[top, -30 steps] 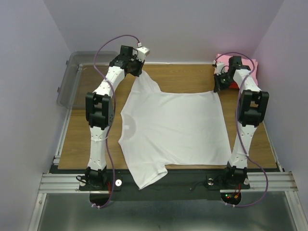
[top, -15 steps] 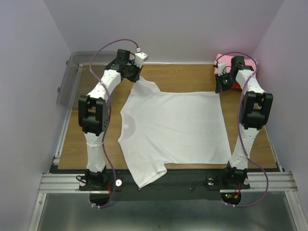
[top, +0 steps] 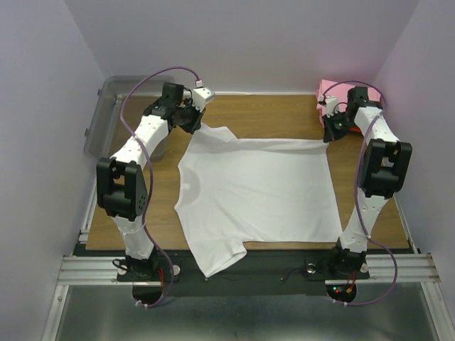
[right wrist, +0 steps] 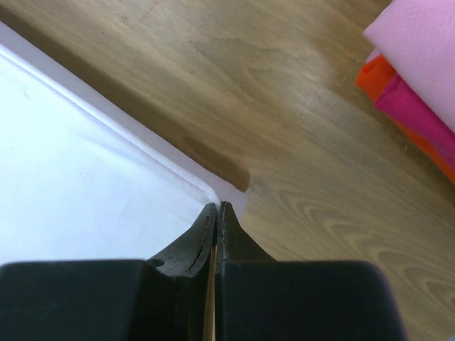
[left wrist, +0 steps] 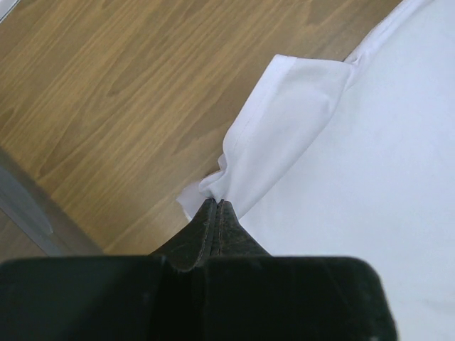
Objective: Fold and stack the t-shirts
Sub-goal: Fold the tshirt
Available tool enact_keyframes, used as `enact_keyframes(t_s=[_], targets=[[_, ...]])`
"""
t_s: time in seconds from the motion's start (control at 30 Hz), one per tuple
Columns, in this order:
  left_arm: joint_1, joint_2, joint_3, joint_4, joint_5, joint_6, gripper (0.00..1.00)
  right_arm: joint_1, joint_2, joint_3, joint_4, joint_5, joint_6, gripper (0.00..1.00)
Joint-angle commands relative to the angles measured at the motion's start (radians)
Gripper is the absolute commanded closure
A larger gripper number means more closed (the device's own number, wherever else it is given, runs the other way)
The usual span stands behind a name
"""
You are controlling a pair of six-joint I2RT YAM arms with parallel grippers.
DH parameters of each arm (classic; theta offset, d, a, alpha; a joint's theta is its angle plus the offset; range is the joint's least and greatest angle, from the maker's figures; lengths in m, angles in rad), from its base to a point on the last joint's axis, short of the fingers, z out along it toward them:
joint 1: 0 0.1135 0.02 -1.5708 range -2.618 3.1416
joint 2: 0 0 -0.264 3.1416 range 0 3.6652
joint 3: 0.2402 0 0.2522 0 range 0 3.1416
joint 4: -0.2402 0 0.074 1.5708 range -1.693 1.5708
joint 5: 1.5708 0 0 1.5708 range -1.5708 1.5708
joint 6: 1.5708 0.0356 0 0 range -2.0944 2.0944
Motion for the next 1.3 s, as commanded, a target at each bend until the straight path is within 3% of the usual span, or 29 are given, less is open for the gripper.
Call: enact_keyframes(t_s=[0.0,0.47,0.77,1.0,1.27], targets=[[0.003,-0.106,-0.072,-0.004,0.032,0.024,1.00,-0.014,-0.094,-0.040,0.005,-0.009,-0.059,0.99],[-0.040,-0.326,-0.408,-0.013,0.064,-0.033,1.00,-0.014,-0.181,-0.246,0.005,-0.014,-0.177,0.99],[-0.121,-0.331,-0.623,0.077,-0.020,-0.061,1.00,-0.014,-0.155,-0.321,0.005,0.012,-0.220,1.00],[-0.123,-0.306,-0.670,0.100,-0.051,-0.048,1.00,-0.014,-0.143,-0.361,0.007,0.029,-0.236,0.99],[-0.123,-0.349,-0.578,0.030,-0.027,-0.019,1.00,-0.016,-0.166,-0.288,0.002,0.046,-0.216,0.99]])
